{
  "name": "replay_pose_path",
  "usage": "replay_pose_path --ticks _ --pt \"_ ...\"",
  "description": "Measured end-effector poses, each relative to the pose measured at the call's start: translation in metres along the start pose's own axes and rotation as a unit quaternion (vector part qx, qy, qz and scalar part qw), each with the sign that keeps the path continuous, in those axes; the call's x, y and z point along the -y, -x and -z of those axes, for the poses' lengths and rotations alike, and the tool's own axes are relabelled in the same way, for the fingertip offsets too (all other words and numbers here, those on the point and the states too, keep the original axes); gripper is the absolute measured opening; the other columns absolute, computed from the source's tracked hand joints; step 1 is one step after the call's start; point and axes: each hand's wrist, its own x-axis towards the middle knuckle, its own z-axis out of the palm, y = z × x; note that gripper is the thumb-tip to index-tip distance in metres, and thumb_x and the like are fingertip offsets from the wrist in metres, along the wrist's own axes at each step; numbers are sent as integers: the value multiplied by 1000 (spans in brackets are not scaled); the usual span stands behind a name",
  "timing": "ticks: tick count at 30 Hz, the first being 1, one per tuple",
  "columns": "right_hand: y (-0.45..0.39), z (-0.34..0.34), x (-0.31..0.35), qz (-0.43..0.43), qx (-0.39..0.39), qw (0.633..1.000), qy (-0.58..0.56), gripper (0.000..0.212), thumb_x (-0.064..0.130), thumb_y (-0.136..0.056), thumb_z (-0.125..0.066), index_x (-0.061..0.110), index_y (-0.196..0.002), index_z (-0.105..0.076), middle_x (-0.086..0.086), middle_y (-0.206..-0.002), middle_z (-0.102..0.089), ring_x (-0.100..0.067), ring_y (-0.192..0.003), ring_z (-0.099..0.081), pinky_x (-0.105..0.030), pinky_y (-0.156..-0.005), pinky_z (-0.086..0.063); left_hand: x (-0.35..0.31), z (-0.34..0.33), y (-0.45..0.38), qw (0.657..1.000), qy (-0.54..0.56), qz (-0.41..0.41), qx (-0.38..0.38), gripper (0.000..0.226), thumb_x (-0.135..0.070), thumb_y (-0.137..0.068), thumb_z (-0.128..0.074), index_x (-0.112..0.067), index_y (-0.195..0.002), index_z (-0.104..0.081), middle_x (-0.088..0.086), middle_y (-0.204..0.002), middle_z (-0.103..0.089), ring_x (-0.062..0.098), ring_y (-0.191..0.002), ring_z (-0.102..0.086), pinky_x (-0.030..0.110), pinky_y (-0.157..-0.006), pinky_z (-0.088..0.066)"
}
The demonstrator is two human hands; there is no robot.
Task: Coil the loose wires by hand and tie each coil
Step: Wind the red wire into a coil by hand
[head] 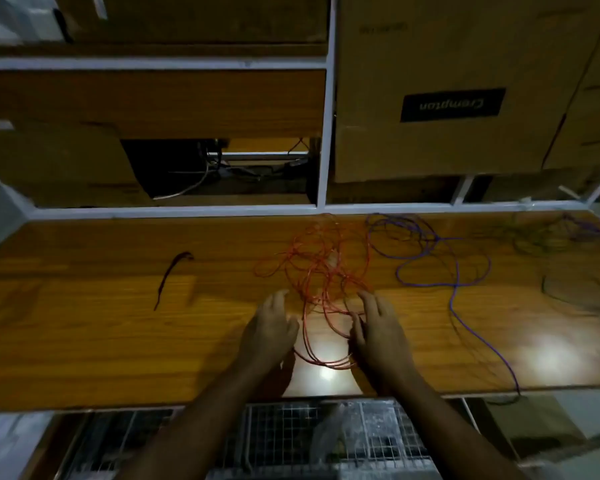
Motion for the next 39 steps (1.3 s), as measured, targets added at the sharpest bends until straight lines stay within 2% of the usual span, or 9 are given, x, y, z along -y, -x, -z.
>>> replay_pose_path --ticks 6,9,14,19,24,29,34,36,39 --pt "5 -15 -13 -57 60 995 -48 30 23 -99 -54 18 -128 -56 1 -123 -52 -13 -95 -57 -24 -77 -46 16 -16 4 994 6 -56 99 43 -4 -88 -57 -22 -127 -57 -3 -134 -51 13 -127 -43 21 -99 -36" --pt "3 -17 -16 -87 40 990 -108 29 14 -97 -53 14 -124 -63 -1 -118 -60 -10 -95 -58 -23 -81 -47 31 -17 4 984 -20 -132 117 36 -13 -91 -59 -21 -126 -61 -4 -139 -48 14 -132 -37 24 -105 -34" --pt "-1 -14 -22 -195 45 944 -261 42 -2 -91 -48 17 -125 -65 -2 -106 -70 -8 -90 -66 -39 -84 -58 48 -11 6 980 -2 -176 92 9 -27 -92 -64 -25 -101 -66 -6 -125 -51 11 -120 -46 28 -93 -44" --pt "-2 -9 -25 -183 42 955 -231 45 -4 -92 -56 22 -127 -66 8 -106 -71 3 -85 -67 -7 -71 -51 52 -3 8 972 -80 -213 60 1 -35 -96 -51 -35 -95 -51 -13 -108 -53 9 -101 -47 30 -82 -43" --pt "-8 -9 -27 -163 49 970 -171 34 15 -93 -67 18 -127 -67 2 -111 -72 1 -86 -62 -8 -77 -44 57 3 5 972 -61 -198 111 29 -44 -99 -32 -25 -101 -55 -8 -105 -49 11 -100 -41 29 -83 -34" --pt "-11 -8 -29 -173 14 978 -116 27 21 -95 -64 18 -121 -71 -3 -94 -50 -5 -80 -46 -10 -64 -32 72 6 7 962 87 -235 108 33 -46 -96 -36 -21 -92 -57 -9 -92 -51 10 -92 -45 21 -76 -33" --pt "-10 0 -16 -149 -17 983 -109 20 28 -96 -63 16 -95 -79 1 -111 -57 -14 -108 -50 -29 -85 -38 59 25 0 964 202 -157 76 33 -46 -98 -38 -23 -82 -57 -11 -82 -53 1 -77 -51 19 -67 -39" --pt "-9 4 -3 -154 -27 980 -124 28 29 -99 -58 18 -81 -77 -1 -98 -72 -17 -96 -63 -33 -77 -48 46 36 -3 941 309 -97 95 33 -41 -100 -37 -21 -81 -56 -8 -78 -55 1 -71 -51 22 -66 -41" --pt "-6 17 25 -173 -45 970 -163 45 39 -102 -47 15 -68 -66 -1 -66 -69 -14 -62 -66 -34 -58 -51 20 53 -9 894 431 -42 118 35 -36 -106 -33 -18 -80 -48 -5 -70 -49 7 -64 -45 24 -63 -37"
